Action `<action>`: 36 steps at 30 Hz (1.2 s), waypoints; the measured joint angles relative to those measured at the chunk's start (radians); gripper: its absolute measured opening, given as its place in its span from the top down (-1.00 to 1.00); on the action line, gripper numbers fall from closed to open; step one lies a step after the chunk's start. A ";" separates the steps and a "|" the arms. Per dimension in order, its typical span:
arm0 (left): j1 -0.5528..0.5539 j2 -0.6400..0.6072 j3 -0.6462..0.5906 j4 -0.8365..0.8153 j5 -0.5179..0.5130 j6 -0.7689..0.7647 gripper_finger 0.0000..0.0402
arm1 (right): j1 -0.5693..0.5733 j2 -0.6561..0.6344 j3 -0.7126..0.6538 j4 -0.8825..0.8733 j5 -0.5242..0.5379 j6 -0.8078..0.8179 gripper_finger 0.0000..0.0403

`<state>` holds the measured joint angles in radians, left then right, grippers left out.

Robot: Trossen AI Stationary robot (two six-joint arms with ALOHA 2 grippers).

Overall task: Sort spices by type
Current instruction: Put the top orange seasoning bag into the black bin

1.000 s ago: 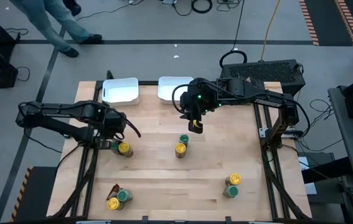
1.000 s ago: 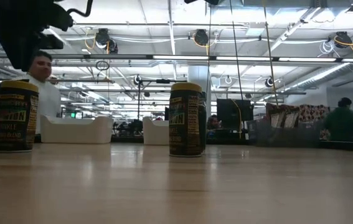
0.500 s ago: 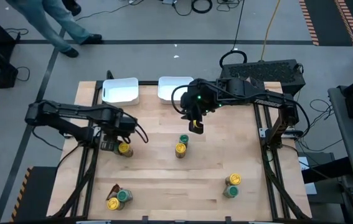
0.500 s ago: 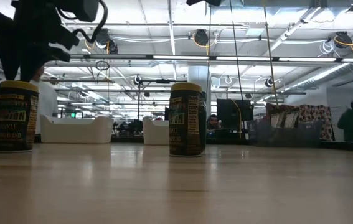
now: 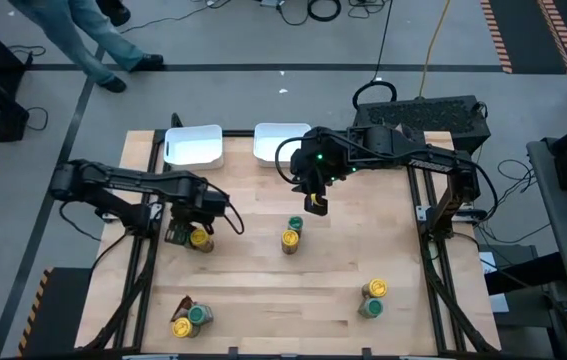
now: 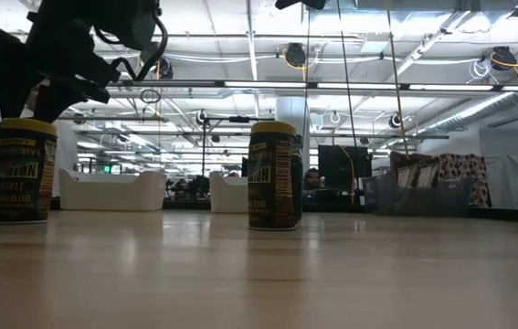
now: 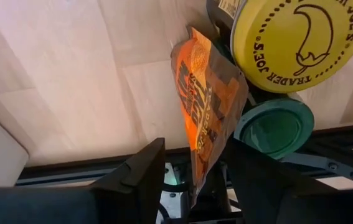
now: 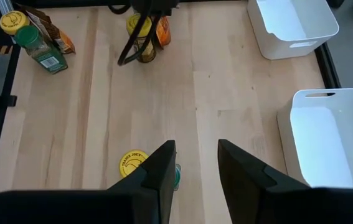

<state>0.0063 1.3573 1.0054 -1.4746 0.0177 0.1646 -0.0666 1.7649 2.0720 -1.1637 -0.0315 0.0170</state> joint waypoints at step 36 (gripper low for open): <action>0.000 0.002 0.158 -0.074 -0.082 0.048 0.99 | -0.004 -0.033 0.000 -0.065 0.001 0.005 0.49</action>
<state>0.0063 1.3590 1.1630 -1.5490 -0.0645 0.2126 -0.0708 1.7320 2.0720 -1.2287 -0.0301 0.0224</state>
